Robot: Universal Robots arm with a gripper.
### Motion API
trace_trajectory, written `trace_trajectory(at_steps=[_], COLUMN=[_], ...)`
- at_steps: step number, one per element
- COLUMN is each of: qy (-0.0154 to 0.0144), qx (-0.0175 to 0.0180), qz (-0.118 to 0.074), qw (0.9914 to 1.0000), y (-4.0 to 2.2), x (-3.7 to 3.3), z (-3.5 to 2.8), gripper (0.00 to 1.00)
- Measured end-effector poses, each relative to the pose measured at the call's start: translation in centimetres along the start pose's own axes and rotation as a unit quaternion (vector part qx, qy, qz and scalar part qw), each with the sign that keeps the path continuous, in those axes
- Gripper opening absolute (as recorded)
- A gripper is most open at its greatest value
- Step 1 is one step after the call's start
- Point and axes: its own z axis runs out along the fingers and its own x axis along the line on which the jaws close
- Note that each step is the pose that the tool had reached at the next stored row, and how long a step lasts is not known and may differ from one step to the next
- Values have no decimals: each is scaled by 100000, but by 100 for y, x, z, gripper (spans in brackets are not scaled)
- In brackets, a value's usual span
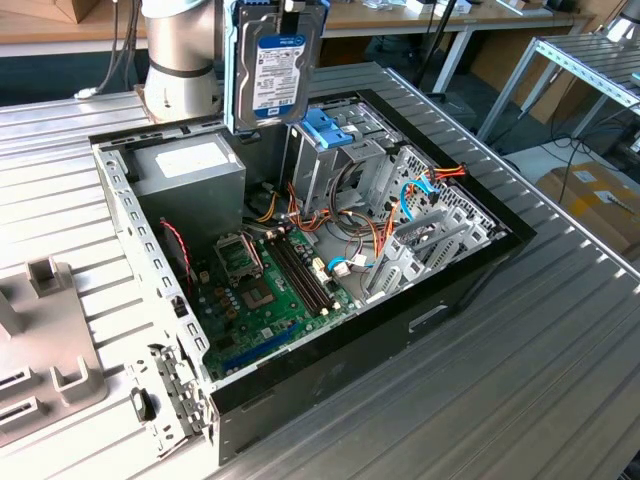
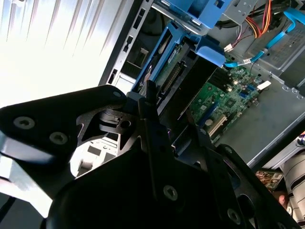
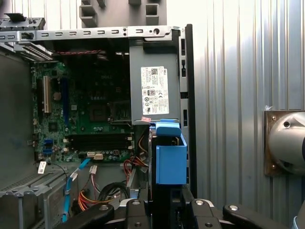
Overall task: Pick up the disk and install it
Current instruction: 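Pick up the disk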
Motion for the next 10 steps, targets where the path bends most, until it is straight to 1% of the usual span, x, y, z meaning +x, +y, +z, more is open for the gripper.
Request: trace_trajectory(at_steps=[5,8,9,10], qy=[5,-2,-3,-1], qx=[-4,1,0,-3], qz=[0,2,4,1], qw=[100000,100000,100000,100000], y=[-115,-237,-289,-320], x=[-4,-6,-8,-9], z=[0,0,0,-1], gripper=[35,35,35,35])
